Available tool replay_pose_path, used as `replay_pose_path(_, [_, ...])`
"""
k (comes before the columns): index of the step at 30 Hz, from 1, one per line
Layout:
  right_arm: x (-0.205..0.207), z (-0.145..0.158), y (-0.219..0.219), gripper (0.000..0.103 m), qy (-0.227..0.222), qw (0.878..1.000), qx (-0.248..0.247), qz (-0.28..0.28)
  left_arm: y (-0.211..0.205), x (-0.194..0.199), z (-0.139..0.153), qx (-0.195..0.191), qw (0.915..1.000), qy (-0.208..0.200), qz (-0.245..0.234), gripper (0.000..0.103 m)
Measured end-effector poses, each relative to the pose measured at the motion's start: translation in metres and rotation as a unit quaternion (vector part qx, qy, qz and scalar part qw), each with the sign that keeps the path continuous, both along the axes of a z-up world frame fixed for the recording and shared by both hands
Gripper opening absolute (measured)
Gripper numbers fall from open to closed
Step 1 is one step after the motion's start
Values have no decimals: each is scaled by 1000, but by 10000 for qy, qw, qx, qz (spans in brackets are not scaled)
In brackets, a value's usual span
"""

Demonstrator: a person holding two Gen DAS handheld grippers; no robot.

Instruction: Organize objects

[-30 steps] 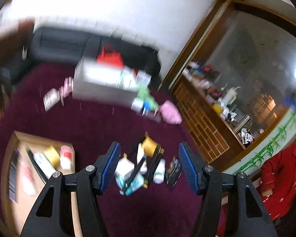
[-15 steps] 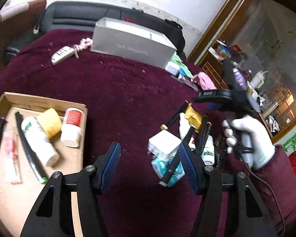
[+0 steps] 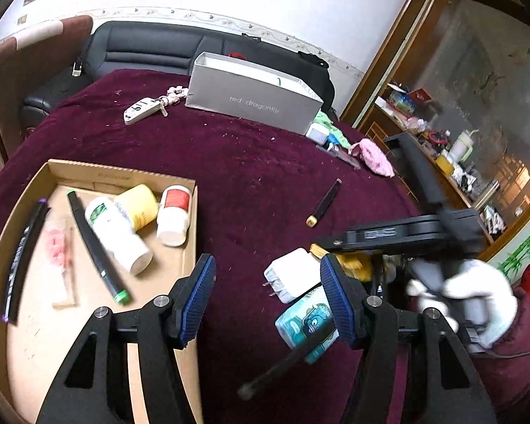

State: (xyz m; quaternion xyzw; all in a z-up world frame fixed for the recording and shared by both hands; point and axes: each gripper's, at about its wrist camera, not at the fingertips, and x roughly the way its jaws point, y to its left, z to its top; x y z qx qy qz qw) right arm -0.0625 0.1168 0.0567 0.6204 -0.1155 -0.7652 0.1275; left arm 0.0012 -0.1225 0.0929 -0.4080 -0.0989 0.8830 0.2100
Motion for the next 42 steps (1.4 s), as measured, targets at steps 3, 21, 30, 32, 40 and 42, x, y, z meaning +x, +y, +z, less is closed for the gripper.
replay_pose_path(3, [28,23,18,60,408,9985,-350,-99,5,10,-6,-175,9997,-67,-126,55])
replay_pose_path(21, [123,13,78,61,1297,9873,-590,-703,70,71,-66,-3203,9389,839,-944,55])
replay_pose_path(30, [133,0,86,61,1195,9855,-758,-940,62,79,-44,-3069,9347,1188,-1339,55])
replay_pose_path(32, [134,-1,85,61,1207,9851,-788,-937,66,77,-52,-3356,9217,1140,-1576,55])
replay_pose_path(40, [134,-5,80,61,1172,9850,-897,-895,89,43,-74,-3619,9164,489,-1638,55])
replay_pose_path(42, [135,-6,81,61,1157,9847,-915,-932,88,40,-74,-3471,9251,294,-1510,55])
